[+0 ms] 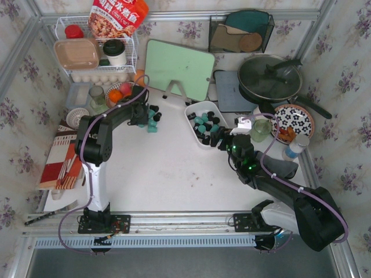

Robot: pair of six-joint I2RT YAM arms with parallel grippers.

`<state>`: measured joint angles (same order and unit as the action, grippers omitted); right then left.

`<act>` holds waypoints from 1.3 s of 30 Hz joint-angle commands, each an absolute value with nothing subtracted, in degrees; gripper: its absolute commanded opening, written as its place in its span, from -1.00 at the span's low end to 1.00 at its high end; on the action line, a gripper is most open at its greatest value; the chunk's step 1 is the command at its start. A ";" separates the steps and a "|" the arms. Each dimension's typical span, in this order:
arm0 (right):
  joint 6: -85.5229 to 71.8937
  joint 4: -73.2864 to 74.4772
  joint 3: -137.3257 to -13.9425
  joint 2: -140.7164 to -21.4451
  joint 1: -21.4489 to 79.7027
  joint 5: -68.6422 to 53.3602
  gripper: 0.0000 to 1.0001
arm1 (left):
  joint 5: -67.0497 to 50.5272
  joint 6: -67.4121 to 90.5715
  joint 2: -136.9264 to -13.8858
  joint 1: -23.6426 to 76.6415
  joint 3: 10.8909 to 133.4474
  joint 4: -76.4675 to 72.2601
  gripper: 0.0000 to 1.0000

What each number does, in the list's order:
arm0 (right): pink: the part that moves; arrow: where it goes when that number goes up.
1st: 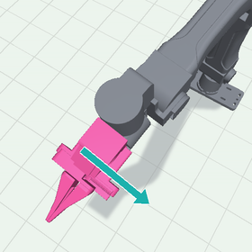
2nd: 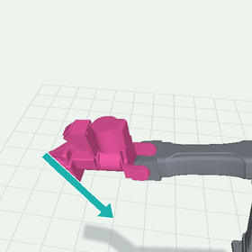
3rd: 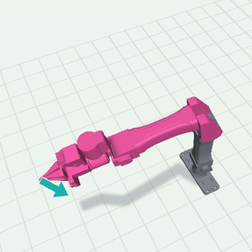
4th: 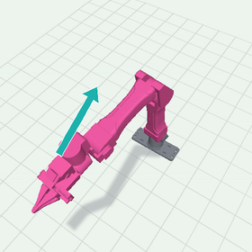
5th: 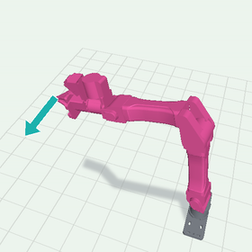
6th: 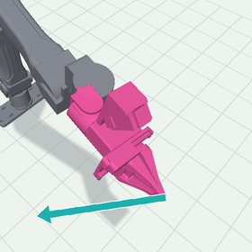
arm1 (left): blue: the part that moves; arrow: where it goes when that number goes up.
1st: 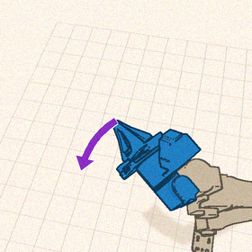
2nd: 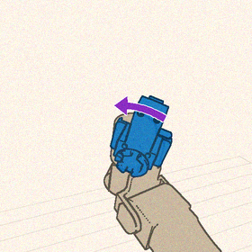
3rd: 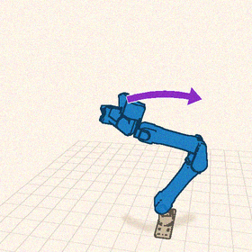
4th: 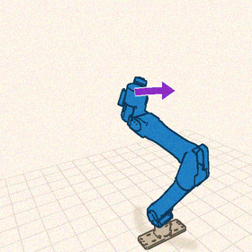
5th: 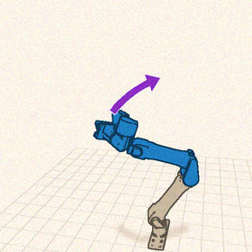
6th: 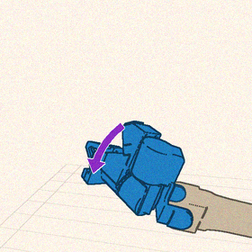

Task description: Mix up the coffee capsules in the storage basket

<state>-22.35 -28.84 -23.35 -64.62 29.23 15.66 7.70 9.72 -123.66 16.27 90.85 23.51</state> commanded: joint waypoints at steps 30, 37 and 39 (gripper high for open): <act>-23.00 -30.71 -23.10 -62.33 29.27 16.61 0.49 | -6.64 17.23 -110.82 29.20 84.61 -8.80 -0.26; -22.98 -30.72 -23.02 -62.15 29.27 16.52 0.49 | -10.89 20.99 -122.23 31.04 94.79 -9.45 -0.05; -23.03 -30.76 -23.02 -62.06 29.25 16.52 0.49 | -10.54 20.73 -124.74 31.93 97.61 -8.44 -0.03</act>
<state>-22.59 -28.86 -23.16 -62.43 29.23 15.99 -8.64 19.42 -121.21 30.72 93.47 -7.07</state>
